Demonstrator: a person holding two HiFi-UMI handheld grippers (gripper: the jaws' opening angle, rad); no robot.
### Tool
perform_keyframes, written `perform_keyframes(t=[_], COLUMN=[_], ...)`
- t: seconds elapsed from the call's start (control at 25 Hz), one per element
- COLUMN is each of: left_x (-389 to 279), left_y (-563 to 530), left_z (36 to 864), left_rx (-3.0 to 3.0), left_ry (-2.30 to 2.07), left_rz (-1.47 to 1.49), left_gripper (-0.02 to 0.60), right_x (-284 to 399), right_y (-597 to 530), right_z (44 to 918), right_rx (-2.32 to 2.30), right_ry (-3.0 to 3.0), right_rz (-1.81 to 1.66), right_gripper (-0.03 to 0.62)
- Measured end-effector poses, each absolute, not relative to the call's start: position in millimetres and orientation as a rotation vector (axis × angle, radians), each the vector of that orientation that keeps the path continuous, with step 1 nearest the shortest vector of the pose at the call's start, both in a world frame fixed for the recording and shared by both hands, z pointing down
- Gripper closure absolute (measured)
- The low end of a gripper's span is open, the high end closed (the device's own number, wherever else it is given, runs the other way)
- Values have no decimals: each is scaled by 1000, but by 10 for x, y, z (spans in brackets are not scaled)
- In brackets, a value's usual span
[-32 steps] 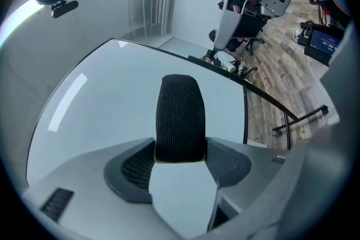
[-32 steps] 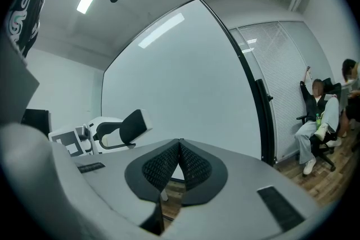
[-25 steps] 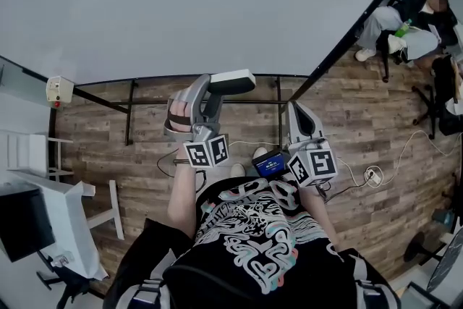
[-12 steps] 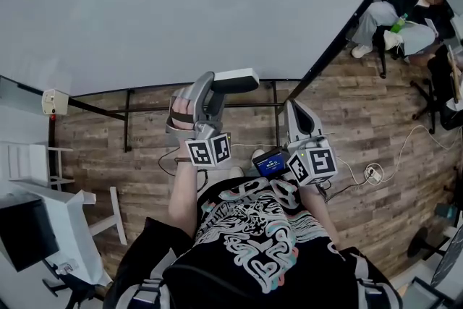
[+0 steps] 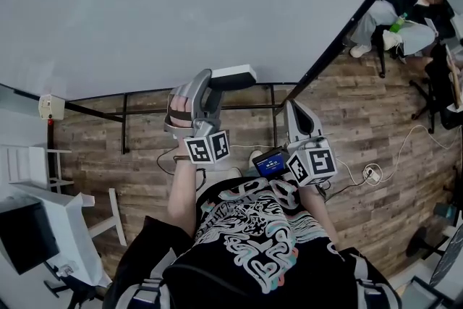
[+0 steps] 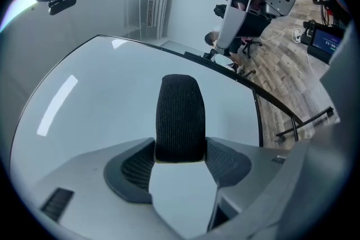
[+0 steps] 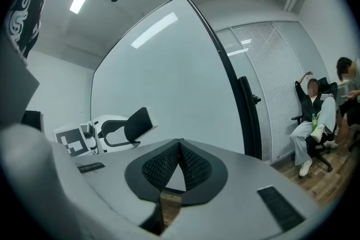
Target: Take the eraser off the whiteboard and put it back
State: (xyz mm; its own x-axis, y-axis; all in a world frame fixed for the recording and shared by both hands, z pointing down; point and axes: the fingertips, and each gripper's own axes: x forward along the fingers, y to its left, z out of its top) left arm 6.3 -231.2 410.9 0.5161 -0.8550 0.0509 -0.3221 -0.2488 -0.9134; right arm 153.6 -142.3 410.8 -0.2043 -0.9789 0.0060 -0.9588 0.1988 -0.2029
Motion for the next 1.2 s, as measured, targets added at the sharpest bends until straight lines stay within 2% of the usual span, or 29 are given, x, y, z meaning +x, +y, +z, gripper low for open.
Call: perform_keyframes(t=[1.2], left_x=[137], left_y=[-2766], left_z=[4264], left_rx=[-1844], left_ry=[1120], left_rz=[-764], left_gripper=[302], right_x=[1794], right_y=[-1716], right_z=[4343], right_rx=[-1904], right_ry=[2356], right_rz=[-321], right_gripper=[571])
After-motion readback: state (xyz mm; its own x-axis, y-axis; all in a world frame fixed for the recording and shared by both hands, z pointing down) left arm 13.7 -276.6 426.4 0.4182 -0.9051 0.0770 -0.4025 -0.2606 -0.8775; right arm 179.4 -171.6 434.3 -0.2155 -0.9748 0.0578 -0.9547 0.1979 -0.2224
